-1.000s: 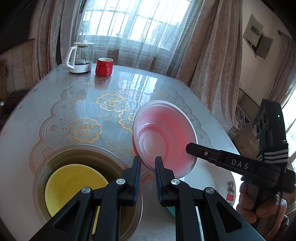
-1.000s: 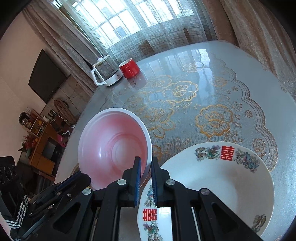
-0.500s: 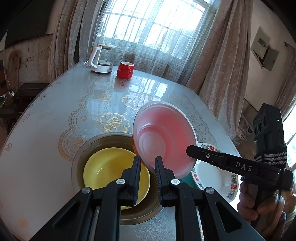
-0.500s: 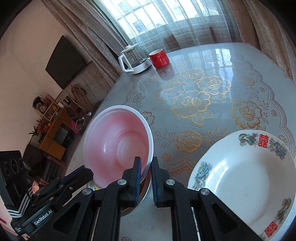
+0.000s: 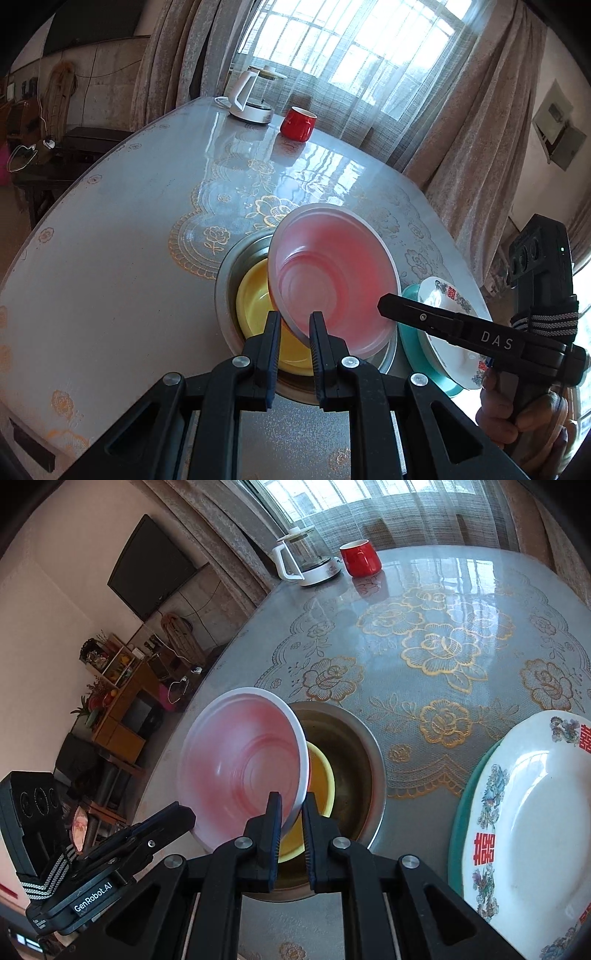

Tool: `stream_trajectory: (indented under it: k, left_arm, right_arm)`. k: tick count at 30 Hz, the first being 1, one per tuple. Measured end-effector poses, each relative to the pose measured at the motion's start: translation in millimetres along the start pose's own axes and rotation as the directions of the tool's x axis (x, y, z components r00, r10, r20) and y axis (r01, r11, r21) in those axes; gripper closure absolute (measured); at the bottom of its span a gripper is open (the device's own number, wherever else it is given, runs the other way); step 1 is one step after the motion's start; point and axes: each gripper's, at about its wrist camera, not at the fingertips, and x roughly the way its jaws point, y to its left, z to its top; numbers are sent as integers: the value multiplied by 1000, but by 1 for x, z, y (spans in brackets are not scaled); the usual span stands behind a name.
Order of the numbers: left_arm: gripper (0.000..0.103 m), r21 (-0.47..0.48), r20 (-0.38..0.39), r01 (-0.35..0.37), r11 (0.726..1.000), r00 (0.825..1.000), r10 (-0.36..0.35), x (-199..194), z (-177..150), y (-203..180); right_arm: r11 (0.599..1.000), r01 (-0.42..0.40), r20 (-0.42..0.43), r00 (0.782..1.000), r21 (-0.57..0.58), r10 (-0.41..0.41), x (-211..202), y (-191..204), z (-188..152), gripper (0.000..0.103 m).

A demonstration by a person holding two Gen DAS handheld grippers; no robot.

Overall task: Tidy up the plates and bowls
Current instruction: 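Carry the red bowl with the left gripper over the steel bowl, then lower the red bowl onto the yellow bowl with the left gripper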

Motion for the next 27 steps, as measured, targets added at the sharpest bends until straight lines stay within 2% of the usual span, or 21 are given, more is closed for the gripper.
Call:
stream_trajectory:
  k: [9,15,27]
  left_arm:
    - [87,-20,-32,-9,1000,999,8,10,-5,8]
    - [87,-21,-61,-11,1000,998,10,20,-6,9]
    - [87,-25,-80,-15,1000,997,13,28,-6,11]
  right_arm:
    - [1000,19,-43,999,-9,-20,13,0,-3,91]
    - [997,72,-52,996,-39,-74,22,3,-4,90]
    - [993,107,-74,991,-54,-111,33,2,2,78]
